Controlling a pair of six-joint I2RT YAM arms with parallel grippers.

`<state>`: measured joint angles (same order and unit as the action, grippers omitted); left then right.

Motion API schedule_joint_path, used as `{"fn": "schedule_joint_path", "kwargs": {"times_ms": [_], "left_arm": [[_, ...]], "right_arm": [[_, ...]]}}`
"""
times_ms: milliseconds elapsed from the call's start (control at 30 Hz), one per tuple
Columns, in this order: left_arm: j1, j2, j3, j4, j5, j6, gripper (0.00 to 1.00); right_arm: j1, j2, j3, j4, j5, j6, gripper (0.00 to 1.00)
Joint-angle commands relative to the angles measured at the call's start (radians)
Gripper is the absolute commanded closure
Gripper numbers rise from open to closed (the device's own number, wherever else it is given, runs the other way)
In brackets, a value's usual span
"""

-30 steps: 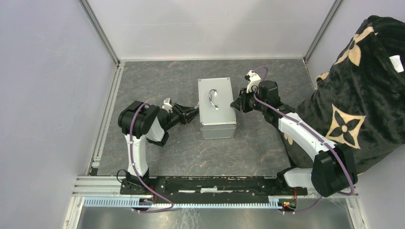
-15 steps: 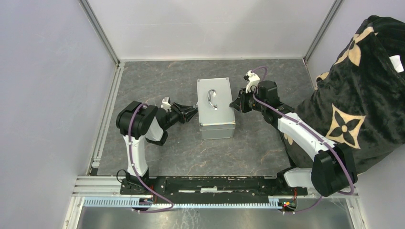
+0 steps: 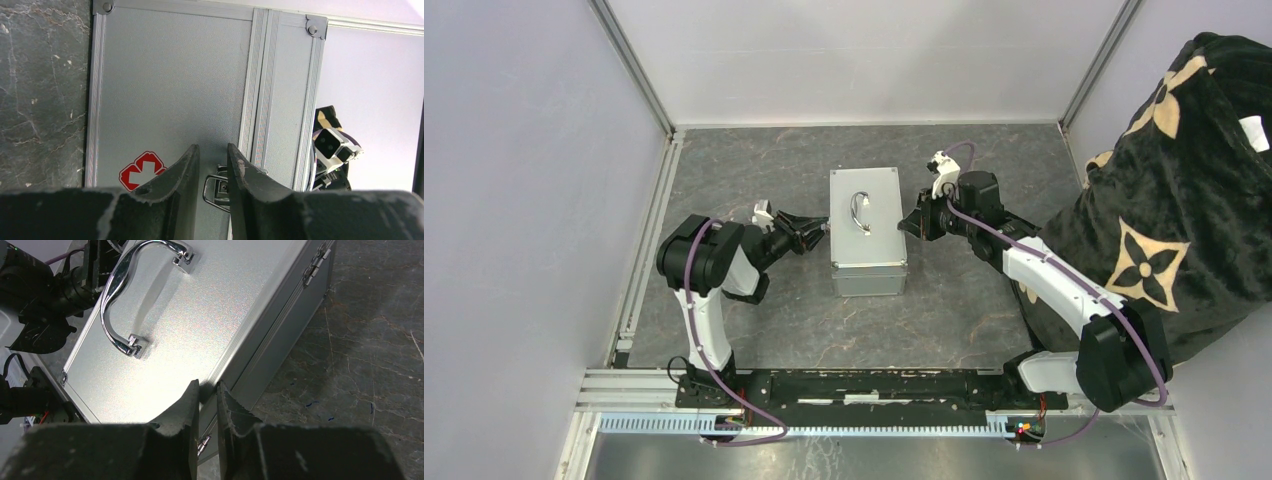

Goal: Organize the medicine kit
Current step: Close the medicine box at the center of the board.

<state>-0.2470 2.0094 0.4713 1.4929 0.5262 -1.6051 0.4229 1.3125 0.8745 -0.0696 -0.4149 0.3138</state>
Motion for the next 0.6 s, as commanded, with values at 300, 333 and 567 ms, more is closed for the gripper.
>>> {"fn": "schedule_joint_path", "kwargs": {"times_ms": [300,333,567], "left_arm": [[-0.012,-0.067,0.005,0.166,0.093,0.026,0.68],[-0.013,-0.083,0.009,0.124,0.1,0.049,0.68],[-0.046,-0.297,0.065,-0.408,0.09,0.352,0.69]], "right_arm": [[0.038,0.023,0.008,-0.135,0.036,-0.058,0.9],[0.037,0.023,0.014,-0.137,0.05,-0.064,0.89],[0.037,0.059,0.044,-0.13,0.078,-0.077,0.88]]}}
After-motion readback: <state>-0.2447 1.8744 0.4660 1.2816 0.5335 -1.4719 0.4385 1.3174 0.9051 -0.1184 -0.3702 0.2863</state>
